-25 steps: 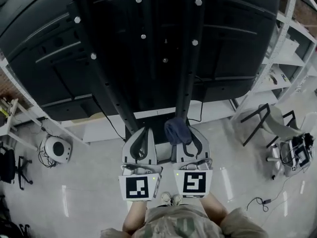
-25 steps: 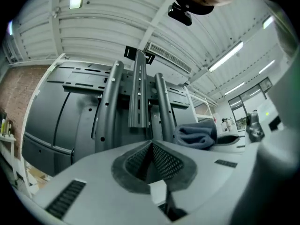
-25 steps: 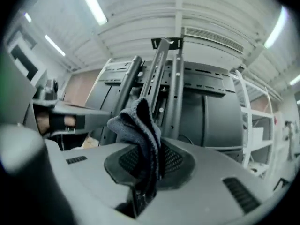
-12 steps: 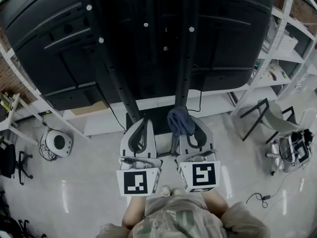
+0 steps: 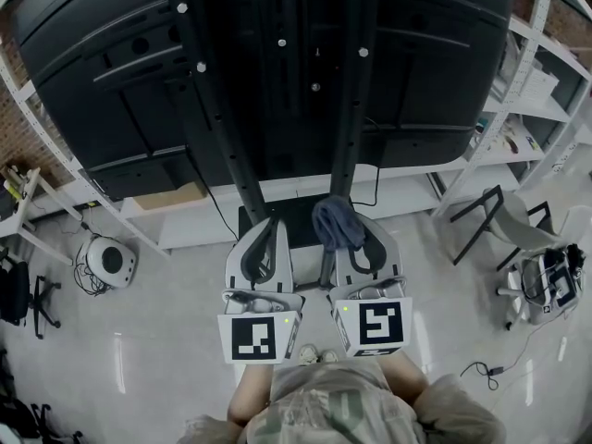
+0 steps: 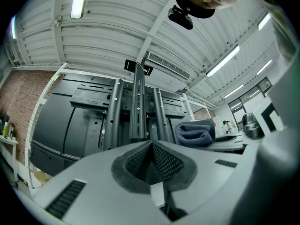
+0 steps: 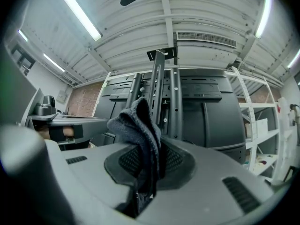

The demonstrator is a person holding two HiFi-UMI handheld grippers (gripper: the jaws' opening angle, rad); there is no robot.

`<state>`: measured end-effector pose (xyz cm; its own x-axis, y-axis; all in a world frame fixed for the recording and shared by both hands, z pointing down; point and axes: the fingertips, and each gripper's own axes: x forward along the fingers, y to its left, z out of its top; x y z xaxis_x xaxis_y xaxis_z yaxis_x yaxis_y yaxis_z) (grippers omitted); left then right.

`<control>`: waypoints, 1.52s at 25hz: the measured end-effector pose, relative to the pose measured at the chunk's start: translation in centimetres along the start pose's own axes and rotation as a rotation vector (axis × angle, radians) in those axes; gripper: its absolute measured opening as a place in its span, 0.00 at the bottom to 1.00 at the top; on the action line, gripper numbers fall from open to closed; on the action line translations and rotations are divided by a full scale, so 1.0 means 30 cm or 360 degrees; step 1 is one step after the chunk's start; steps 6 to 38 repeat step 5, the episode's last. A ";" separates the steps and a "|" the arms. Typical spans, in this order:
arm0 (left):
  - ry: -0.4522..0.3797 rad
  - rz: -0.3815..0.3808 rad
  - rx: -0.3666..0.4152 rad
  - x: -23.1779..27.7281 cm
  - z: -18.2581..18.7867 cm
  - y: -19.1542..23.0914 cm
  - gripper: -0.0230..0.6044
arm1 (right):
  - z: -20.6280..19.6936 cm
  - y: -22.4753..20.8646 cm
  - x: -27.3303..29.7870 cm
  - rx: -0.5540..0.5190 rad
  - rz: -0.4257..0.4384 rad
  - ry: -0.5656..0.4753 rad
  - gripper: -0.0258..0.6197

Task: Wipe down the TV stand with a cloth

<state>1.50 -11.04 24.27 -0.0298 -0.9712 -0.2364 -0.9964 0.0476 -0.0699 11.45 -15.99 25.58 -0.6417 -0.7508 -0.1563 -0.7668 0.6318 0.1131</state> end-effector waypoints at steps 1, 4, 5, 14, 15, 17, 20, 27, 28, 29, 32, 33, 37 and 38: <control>-0.0001 0.0001 -0.0001 -0.001 0.000 0.002 0.06 | 0.000 -0.001 0.000 0.0002 -0.0001 0.0001 0.13; 0.0001 0.0006 -0.0006 -0.009 -0.004 0.005 0.06 | -0.003 -0.003 -0.006 0.0001 -0.0007 0.0007 0.13; 0.0001 0.0008 -0.0008 -0.012 -0.004 0.006 0.06 | -0.004 -0.003 -0.009 -0.0001 -0.0009 0.0009 0.13; 0.0001 0.0008 -0.0008 -0.012 -0.004 0.006 0.06 | -0.004 -0.003 -0.009 -0.0001 -0.0009 0.0009 0.13; 0.0001 0.0008 -0.0008 -0.012 -0.004 0.006 0.06 | -0.004 -0.003 -0.009 -0.0001 -0.0009 0.0009 0.13; 0.0001 0.0008 -0.0008 -0.012 -0.004 0.006 0.06 | -0.004 -0.003 -0.009 -0.0001 -0.0009 0.0009 0.13; 0.0001 0.0008 -0.0008 -0.012 -0.004 0.006 0.06 | -0.004 -0.003 -0.009 -0.0001 -0.0009 0.0009 0.13; 0.0001 0.0008 -0.0008 -0.012 -0.004 0.006 0.06 | -0.004 -0.003 -0.009 -0.0001 -0.0009 0.0009 0.13; 0.0001 0.0008 -0.0008 -0.012 -0.004 0.006 0.06 | -0.004 -0.003 -0.009 -0.0001 -0.0009 0.0009 0.13; 0.0001 0.0008 -0.0008 -0.012 -0.004 0.006 0.06 | -0.004 -0.003 -0.009 -0.0001 -0.0009 0.0009 0.13; 0.0001 0.0008 -0.0008 -0.012 -0.004 0.006 0.06 | -0.004 -0.003 -0.009 -0.0001 -0.0009 0.0009 0.13; 0.0001 0.0008 -0.0008 -0.012 -0.004 0.006 0.06 | -0.004 -0.003 -0.009 -0.0001 -0.0009 0.0009 0.13; 0.0001 0.0008 -0.0008 -0.012 -0.004 0.006 0.06 | -0.004 -0.003 -0.009 -0.0001 -0.0009 0.0009 0.13; 0.0001 0.0008 -0.0008 -0.012 -0.004 0.006 0.06 | -0.004 -0.003 -0.009 -0.0001 -0.0009 0.0009 0.13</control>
